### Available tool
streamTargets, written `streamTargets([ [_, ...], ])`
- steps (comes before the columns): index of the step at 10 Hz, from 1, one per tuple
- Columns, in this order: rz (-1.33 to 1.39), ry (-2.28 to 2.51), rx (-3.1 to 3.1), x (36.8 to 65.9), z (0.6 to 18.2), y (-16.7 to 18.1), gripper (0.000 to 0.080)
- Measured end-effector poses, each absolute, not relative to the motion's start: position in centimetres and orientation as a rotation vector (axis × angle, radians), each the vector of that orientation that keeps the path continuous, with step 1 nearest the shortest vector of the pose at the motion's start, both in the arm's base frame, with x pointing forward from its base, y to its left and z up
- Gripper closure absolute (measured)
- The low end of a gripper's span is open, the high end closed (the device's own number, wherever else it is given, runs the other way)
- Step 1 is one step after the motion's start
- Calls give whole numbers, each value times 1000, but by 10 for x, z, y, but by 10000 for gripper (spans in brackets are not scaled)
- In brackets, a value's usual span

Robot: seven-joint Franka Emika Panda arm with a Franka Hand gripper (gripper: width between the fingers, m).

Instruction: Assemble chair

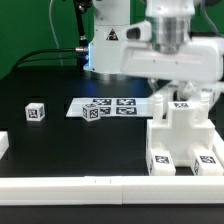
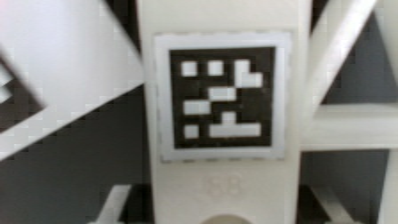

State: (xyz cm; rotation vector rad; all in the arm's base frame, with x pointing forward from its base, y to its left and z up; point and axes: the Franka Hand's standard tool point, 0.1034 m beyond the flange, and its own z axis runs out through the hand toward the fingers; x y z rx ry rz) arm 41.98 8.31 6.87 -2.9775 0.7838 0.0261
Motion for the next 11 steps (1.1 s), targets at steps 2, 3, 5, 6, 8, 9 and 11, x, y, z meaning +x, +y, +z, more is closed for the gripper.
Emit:
streamTargets([
  [2, 18, 693, -2960, 426, 105, 64, 515],
  [3, -8, 650, -2971, 436, 123, 55, 515],
  [5, -13, 643, -2976, 437, 123, 54, 515],
  [6, -13, 644, -2976, 437, 123, 54, 515],
  [8, 30, 579, -3004, 444, 123, 48, 515],
  [9, 99, 476, -3023, 466, 134, 42, 515],
  [11, 120, 336, -3044, 506, 143, 29, 515],
])
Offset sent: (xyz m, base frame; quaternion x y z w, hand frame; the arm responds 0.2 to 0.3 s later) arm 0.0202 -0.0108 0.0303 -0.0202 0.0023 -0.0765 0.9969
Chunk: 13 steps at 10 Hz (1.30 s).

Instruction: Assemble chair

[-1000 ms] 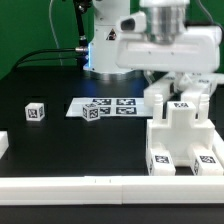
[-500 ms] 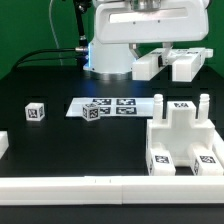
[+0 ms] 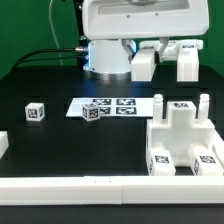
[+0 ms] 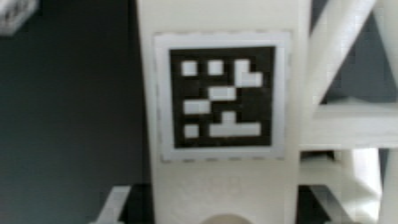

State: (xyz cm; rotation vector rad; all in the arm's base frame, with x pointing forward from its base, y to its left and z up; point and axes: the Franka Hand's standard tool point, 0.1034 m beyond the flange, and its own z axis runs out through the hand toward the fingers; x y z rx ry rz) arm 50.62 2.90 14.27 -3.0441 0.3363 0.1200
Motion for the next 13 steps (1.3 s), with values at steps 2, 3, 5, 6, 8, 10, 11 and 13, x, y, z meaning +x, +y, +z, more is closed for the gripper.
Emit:
streamTargets([
  [2, 131, 329, -3049, 508, 139, 31, 515],
  [3, 132, 330, -3050, 508, 139, 31, 515],
  [5, 132, 328, -3051, 509, 139, 31, 515],
  [6, 173, 296, -3062, 520, 147, 31, 515],
  [8, 131, 253, -3079, 564, 157, 31, 515],
  [10, 114, 231, -3083, 566, 155, 33, 515],
  [11, 114, 232, -3083, 566, 154, 33, 515],
  [13, 113, 199, -3102, 567, 152, 32, 515],
])
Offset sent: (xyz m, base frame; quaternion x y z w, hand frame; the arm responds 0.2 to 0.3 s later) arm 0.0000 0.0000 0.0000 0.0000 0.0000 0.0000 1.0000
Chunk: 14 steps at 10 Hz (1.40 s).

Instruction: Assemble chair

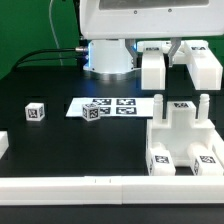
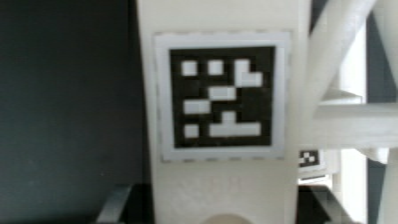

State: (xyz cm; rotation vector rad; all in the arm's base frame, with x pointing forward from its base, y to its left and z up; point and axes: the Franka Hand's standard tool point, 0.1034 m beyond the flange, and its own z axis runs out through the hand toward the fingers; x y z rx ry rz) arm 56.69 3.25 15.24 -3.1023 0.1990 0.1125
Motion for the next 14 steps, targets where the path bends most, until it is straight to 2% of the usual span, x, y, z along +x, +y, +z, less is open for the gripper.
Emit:
streamTargets([
  [3, 106, -26, -3170, 579, 138, 32, 515],
  [8, 108, 122, -3168, 578, 131, 37, 515],
  [14, 9, 45, -3179, 581, 114, 40, 515],
])
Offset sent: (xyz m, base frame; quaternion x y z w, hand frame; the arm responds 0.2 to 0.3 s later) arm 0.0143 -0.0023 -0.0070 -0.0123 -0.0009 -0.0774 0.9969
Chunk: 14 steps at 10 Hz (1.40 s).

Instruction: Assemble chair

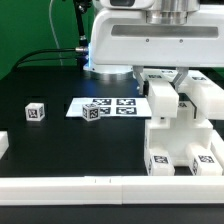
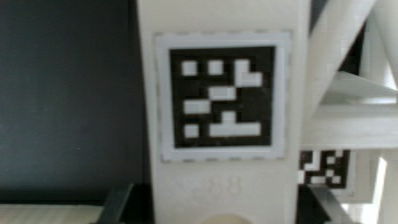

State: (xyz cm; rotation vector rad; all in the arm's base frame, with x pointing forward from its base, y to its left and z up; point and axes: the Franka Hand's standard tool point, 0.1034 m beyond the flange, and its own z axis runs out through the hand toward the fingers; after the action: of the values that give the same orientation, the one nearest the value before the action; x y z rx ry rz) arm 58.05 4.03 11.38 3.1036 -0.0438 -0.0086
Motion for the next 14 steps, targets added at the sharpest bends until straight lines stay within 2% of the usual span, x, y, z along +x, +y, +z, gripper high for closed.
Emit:
streamTargets([
  [5, 10, -55, 3094, 583, 100, 43, 515],
  [10, 54, -68, 3094, 587, 100, 40, 515],
  [11, 55, -68, 3093, 588, 100, 39, 444],
  [12, 56, -71, 3092, 588, 100, 38, 305],
  [13, 57, -73, 3091, 588, 101, 36, 305],
  [14, 58, -76, 3091, 588, 101, 35, 181],
])
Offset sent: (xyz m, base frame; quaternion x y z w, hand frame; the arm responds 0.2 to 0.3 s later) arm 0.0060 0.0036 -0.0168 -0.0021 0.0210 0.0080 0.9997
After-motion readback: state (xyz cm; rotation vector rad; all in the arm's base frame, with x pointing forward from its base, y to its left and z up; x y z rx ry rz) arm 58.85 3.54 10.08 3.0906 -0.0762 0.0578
